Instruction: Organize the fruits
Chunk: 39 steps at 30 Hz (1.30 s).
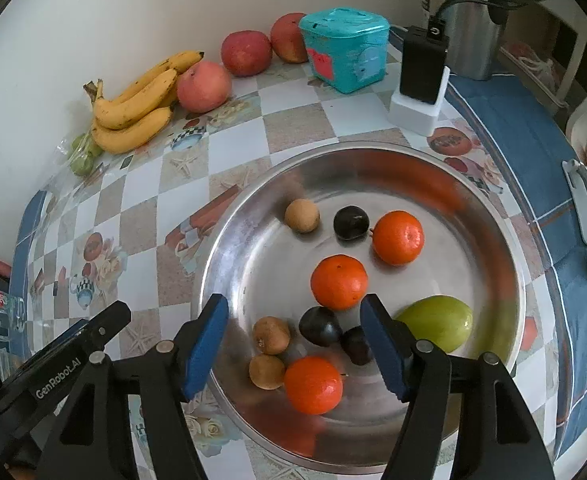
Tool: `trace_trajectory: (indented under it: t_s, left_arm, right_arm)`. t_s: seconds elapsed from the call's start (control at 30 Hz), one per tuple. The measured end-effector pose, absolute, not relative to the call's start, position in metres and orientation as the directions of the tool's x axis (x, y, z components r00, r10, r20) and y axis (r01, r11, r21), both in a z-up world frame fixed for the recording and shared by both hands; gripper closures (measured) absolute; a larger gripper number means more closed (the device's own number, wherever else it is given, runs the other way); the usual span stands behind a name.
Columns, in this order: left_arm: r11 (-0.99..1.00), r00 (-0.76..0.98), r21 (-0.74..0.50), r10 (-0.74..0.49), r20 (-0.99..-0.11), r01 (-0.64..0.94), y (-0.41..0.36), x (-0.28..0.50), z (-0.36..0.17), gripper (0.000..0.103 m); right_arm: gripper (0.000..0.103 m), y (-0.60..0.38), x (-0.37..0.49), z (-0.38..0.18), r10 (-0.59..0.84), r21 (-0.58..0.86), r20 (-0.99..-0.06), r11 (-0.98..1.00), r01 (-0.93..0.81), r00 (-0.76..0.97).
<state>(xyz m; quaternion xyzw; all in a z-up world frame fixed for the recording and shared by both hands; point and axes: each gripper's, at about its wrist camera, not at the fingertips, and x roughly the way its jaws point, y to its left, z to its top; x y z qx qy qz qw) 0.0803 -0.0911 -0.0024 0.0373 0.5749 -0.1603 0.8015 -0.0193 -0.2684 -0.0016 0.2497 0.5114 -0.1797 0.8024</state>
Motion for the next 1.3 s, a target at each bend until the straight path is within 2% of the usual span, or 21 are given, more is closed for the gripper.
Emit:
trace_trajectory:
  t_s: [0.07, 0.13, 0.2, 0.23, 0.27, 0.33, 0.4, 0.77, 1.07, 1.3]
  left_arm:
    - [0.949, 0.293, -0.11, -0.199, -0.935, 0.295, -0.09, 0.081, -0.003, 0.026]
    - [0.954, 0.303, -0.089, -0.179, -0.936, 0.288, -0.089, 0.082, -0.005, 0.021]
    - [0.957, 0.308, -0.081, -0.169, -0.936, 0.279, -0.087, 0.083, -0.006, 0.012]
    - [0.961, 0.311, -0.074, -0.159, -0.937, 0.268, -0.086, 0.083, -0.007, 0.011]
    - [0.962, 0.312, -0.073, -0.156, -0.937, 0.262, -0.085, 0.083, -0.008, 0.008]
    - [0.965, 0.314, -0.071, -0.151, -0.937, 0.252, -0.082, 0.084, -0.01, 0.003]
    - [0.967, 0.321, -0.065, -0.145, -0.936, 0.248, -0.079, 0.084, -0.01, 0.0]
    - [0.963, 0.425, -0.002, -0.121, -0.897, 0.27, -0.06, 0.084, 0.001, 0.0]
    - [0.969, 0.533, 0.129, -0.003, -0.846, 0.209, -0.039, 0.071, 0.018, 0.0]
    - [0.962, 0.534, 0.192, 0.06, -0.844, 0.196, -0.025, 0.049, 0.021, 0.0]
  right_arm:
    - [0.028, -0.267, -0.018, -0.003, -0.042, 0.202, -0.914, 0.817, 0.541, 0.404]
    - [0.028, -0.266, -0.018, -0.004, -0.052, 0.186, -0.916, 0.824, 0.536, 0.398]
    - [0.027, -0.265, -0.017, -0.005, -0.055, 0.18, -0.917, 0.827, 0.532, 0.395]
    - [0.024, -0.264, -0.016, -0.005, -0.056, 0.178, -0.917, 0.83, 0.529, 0.396]
    - [0.012, -0.264, -0.016, -0.005, -0.059, 0.174, -0.916, 0.832, 0.526, 0.396]
    - [0.006, -0.261, -0.015, -0.005, -0.07, 0.164, -0.913, 0.84, 0.517, 0.403]
    - [0.006, -0.258, -0.015, -0.003, -0.079, 0.156, -0.91, 0.845, 0.511, 0.408]
    - [0.006, -0.244, -0.016, 0.002, -0.04, 0.217, -0.888, 0.843, 0.493, 0.458]
    - [0.006, -0.233, -0.03, 0.001, -0.016, 0.251, -0.876, 0.838, 0.484, 0.482]
    - [0.006, -0.218, -0.05, -0.003, -0.025, 0.225, -0.886, 0.851, 0.474, 0.463]
